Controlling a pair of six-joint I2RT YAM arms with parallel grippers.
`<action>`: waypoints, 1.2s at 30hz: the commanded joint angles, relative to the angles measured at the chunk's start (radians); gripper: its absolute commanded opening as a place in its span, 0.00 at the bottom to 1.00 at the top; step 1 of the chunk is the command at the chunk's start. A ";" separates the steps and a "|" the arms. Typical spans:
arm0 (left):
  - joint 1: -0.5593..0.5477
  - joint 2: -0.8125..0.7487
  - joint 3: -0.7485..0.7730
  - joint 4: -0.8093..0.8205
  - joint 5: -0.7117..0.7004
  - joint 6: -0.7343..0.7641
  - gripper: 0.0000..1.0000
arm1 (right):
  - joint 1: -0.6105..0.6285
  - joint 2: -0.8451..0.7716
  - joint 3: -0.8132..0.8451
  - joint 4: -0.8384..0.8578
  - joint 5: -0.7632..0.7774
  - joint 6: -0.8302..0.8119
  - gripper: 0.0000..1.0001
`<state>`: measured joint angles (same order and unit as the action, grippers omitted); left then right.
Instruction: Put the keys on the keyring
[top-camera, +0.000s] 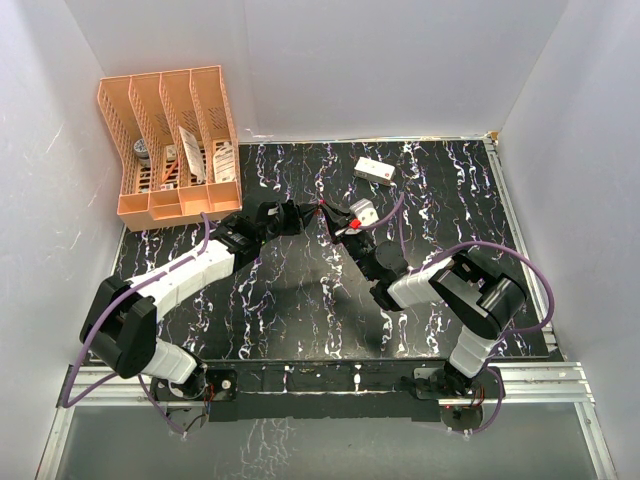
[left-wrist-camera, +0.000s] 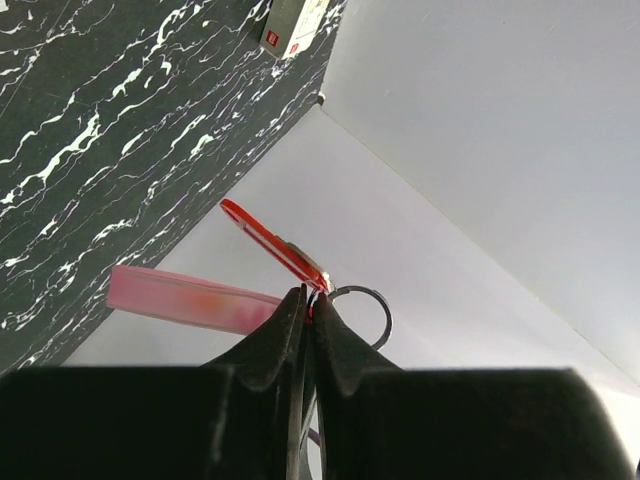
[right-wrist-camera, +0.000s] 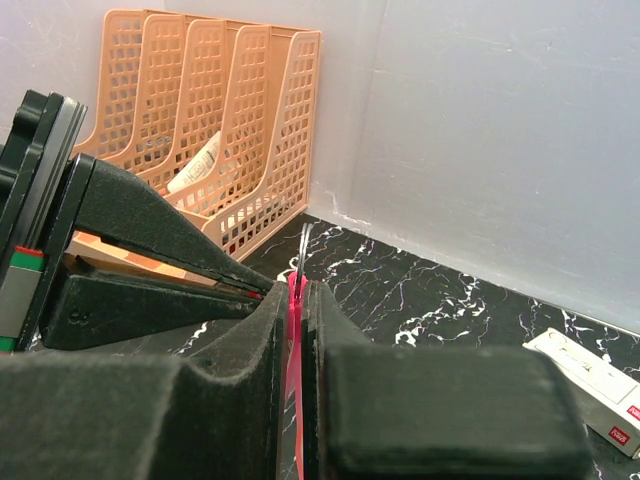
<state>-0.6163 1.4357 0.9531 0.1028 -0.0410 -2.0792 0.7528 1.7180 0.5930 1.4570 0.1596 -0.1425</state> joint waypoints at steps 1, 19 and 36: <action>0.004 0.007 0.006 -0.020 0.050 -0.163 0.08 | 0.006 -0.024 0.030 0.361 0.010 -0.025 0.00; 0.004 -0.054 -0.012 -0.121 -0.004 -0.151 0.16 | -0.001 -0.040 0.029 0.360 0.019 -0.028 0.00; 0.019 -0.141 -0.003 -0.125 -0.155 -0.024 0.27 | -0.003 -0.043 0.025 0.361 0.009 -0.013 0.00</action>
<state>-0.6094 1.3151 0.9249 -0.0593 -0.1543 -2.0792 0.7517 1.7149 0.5930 1.4574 0.1661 -0.1547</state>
